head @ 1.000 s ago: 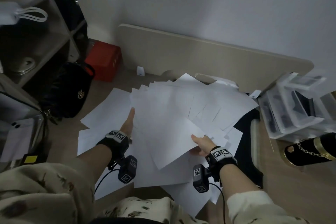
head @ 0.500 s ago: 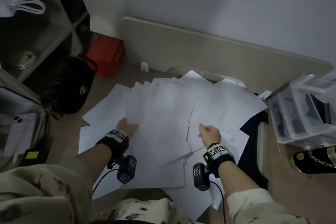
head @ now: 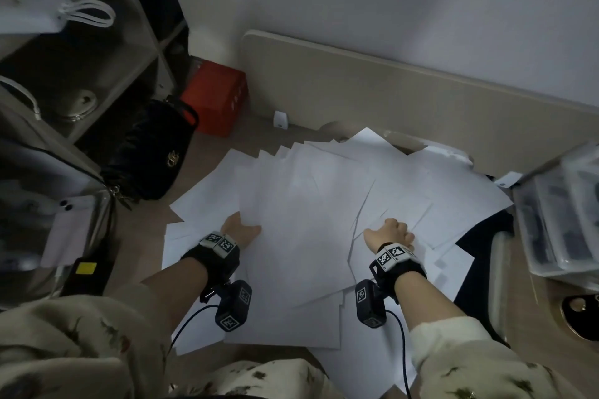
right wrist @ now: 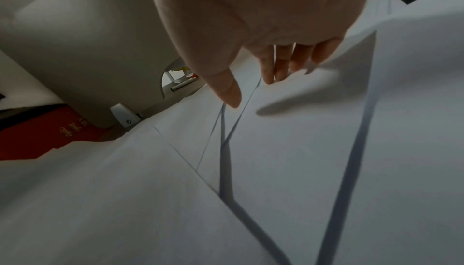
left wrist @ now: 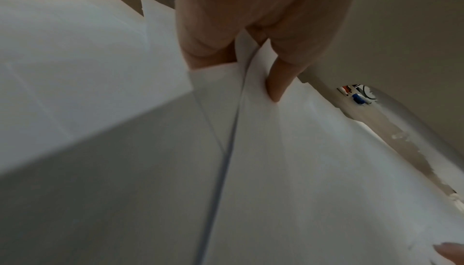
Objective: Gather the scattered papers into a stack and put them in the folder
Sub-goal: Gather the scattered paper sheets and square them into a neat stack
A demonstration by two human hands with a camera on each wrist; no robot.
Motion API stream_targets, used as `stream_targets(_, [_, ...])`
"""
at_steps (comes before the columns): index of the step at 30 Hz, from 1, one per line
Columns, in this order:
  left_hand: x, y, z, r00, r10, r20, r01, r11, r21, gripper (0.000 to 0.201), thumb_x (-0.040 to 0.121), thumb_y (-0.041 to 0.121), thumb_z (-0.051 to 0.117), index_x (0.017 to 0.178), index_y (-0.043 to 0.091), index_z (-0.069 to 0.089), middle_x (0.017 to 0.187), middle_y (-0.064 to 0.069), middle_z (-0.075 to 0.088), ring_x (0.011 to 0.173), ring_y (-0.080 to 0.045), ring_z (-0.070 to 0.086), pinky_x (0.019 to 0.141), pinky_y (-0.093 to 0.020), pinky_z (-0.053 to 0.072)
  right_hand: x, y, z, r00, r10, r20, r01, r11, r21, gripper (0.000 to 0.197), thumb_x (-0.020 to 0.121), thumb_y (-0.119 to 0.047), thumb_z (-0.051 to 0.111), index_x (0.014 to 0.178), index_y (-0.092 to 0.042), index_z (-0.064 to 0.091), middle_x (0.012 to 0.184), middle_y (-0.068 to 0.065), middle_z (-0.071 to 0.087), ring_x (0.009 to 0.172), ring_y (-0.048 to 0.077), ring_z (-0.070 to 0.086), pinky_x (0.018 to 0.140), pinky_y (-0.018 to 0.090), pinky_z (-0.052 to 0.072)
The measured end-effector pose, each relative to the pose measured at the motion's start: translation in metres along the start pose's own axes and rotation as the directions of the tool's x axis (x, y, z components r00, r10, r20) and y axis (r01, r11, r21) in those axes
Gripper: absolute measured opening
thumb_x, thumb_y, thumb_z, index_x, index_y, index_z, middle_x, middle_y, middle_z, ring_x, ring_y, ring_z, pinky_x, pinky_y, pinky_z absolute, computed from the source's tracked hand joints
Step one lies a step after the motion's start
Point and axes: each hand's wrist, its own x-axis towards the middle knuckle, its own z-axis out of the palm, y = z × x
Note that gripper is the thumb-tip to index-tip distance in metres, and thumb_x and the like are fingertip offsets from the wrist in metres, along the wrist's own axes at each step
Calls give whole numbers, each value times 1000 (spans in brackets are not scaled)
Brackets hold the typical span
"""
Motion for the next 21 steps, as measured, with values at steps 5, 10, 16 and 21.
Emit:
stream_targets(5, [5, -3, -2, 1000, -8, -5, 8, 999, 46, 47, 85, 17, 65, 128, 1, 54, 125, -18, 60, 114, -34, 57, 98, -40, 47, 8, -7, -12, 992, 74, 103, -78, 996, 37, 52, 83, -38, 52, 126, -10, 46, 128, 13, 51, 126, 32, 34, 92, 40, 35])
stream_targets(10, [11, -6, -3, 999, -33, 7, 33, 999, 25, 48, 84, 16, 65, 128, 1, 54, 125, -18, 60, 114, -34, 57, 98, -40, 47, 11, -10, -16, 989, -21, 145, -10, 977, 214, 29, 86, -33, 55, 95, -7, 60, 119, 20, 63, 91, 30, 56, 89, 38, 47])
stream_targets(16, [9, -8, -2, 999, -34, 18, 33, 999, 31, 47, 85, 16, 64, 128, 2, 53, 126, -18, 59, 115, -35, 56, 99, -42, 46, 2, -13, -16, 997, 3, 79, -24, 961, 275, 25, 85, -11, 54, 106, -2, 65, 114, 14, 62, 90, 34, 61, 78, 32, 45])
stream_targets(21, [6, -9, -3, 1000, 0, -17, 1, 999, 49, 44, 84, 16, 63, 125, 3, 56, 124, -17, 61, 113, -34, 57, 99, -40, 46, -6, -2, -25, 996, 50, -79, -16, 923, 385, 17, 84, -12, 48, 86, -17, 65, 99, 10, 63, 88, 34, 56, 75, 31, 42])
